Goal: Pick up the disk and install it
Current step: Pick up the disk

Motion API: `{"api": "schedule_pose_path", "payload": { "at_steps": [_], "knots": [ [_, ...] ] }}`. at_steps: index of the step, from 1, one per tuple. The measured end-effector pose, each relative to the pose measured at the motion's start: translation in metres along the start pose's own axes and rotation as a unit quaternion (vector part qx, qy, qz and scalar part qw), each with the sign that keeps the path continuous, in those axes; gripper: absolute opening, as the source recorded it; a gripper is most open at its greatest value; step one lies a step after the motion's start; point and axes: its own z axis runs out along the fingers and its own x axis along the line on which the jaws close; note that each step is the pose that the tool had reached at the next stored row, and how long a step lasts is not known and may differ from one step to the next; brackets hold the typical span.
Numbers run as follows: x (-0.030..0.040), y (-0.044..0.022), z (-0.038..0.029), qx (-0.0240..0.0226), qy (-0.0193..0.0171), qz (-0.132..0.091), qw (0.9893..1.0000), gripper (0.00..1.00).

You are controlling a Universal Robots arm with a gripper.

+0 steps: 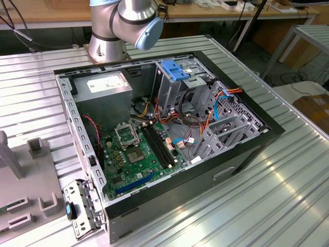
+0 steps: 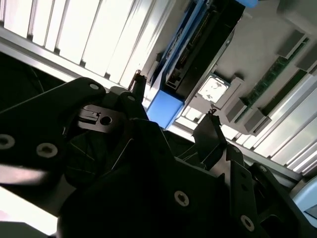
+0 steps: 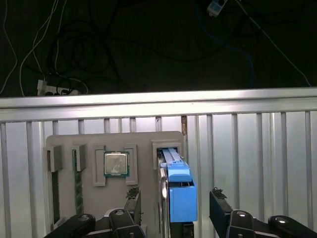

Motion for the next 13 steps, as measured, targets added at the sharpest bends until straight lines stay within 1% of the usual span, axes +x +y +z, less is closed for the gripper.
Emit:
{"api": "schedule_pose_path", "payload": {
  "at_steps": [2, 4, 8, 9, 11, 13],
  "knots": [
    [0.0002, 0.0014, 0.0040, 0.0000, 0.0000, 0.000, 1.0000, 0.66],
    [0.0005, 0.0027, 0.0112, 0.0000, 0.0000, 0.000, 1.0000, 0.66],
    [0.0004, 0.0029, 0.0184, 0.0000, -0.0001, 0.000, 1.0000, 0.66],
    [0.0004, 0.0029, 0.0194, -0.0001, 0.0000, 0.000, 1.0000, 0.65],
    [0.0004, 0.0029, 0.0196, 0.0000, -0.0006, 0.000, 1.0000, 0.51],
    [-0.0001, 0.0029, 0.0198, 0.0001, -0.0007, 0.000, 1.0000, 0.51]
  ]
}}
